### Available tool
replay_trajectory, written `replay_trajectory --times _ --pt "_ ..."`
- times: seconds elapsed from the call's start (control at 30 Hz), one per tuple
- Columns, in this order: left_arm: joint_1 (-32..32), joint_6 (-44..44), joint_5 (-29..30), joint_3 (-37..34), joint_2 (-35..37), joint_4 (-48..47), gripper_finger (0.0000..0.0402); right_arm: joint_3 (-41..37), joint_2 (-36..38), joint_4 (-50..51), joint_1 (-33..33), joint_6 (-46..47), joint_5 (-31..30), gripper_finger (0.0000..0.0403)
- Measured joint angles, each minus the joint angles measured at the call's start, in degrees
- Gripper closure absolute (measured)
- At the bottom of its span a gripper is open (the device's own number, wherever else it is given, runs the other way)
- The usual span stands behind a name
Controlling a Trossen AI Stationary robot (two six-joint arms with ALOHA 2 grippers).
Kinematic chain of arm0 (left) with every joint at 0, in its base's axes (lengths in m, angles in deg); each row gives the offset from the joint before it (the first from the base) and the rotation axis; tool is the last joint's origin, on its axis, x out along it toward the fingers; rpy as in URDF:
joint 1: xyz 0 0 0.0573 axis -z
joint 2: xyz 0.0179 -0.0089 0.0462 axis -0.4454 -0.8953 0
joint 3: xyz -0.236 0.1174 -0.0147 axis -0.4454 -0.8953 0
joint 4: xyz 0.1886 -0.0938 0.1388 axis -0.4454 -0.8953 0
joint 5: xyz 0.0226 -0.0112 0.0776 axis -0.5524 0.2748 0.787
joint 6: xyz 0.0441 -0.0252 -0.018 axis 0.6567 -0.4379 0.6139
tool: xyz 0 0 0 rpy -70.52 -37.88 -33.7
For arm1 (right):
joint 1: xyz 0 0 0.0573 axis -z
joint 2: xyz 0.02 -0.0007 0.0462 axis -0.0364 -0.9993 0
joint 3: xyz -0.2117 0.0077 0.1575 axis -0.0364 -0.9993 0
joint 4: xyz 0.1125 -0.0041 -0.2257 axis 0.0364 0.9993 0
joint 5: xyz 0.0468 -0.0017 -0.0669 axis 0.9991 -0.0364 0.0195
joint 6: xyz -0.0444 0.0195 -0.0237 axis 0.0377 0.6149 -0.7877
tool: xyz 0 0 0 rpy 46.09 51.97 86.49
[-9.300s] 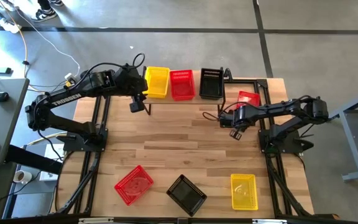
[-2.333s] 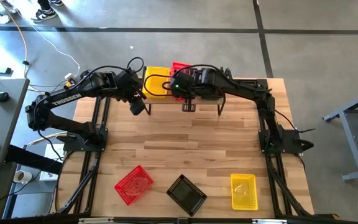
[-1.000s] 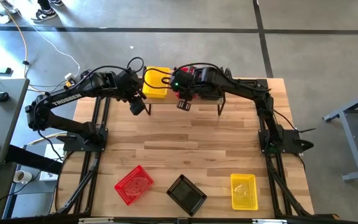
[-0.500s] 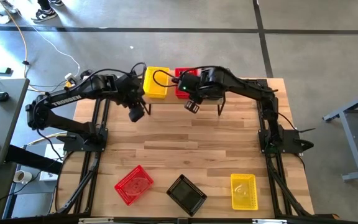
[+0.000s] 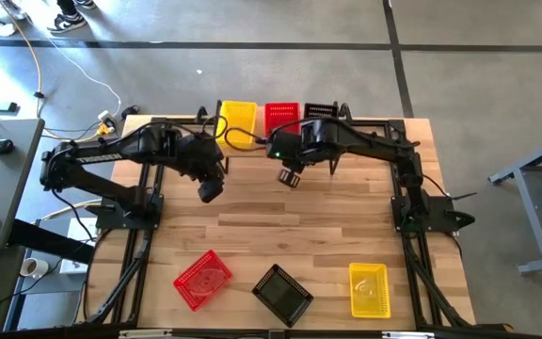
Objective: Stack baskets on shelf by color
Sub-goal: Stack the black bin on the stacked black bins on the shelf
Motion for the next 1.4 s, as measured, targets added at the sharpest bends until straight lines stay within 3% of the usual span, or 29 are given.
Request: replay_trajectory --times 0.43,0.9,1.17,1.4 --pt "15.1 -17.6 0.0 -4.8 0.0 -0.7 0.0216 0.0 0.0 0.1 -8.8 -1.2 3.9 0.0284" --pt "27.2 -32.9 4.2 -6.9 0.0 0.3 0.0216 0.0 -0.4 0.0 -17.9 2.8 14.6 0.0284" --pt "29.7 -33.6 7.3 -6.9 0.0 0.3 0.0216 0.0 -0.4 -1.1 -21.3 3.9 19.6 0.0284" --pt "29.6 -28.4 9.1 -6.9 0.0 0.3 0.0216 0.0 -0.9 -4.3 -24.7 2.7 25.8 0.0284"
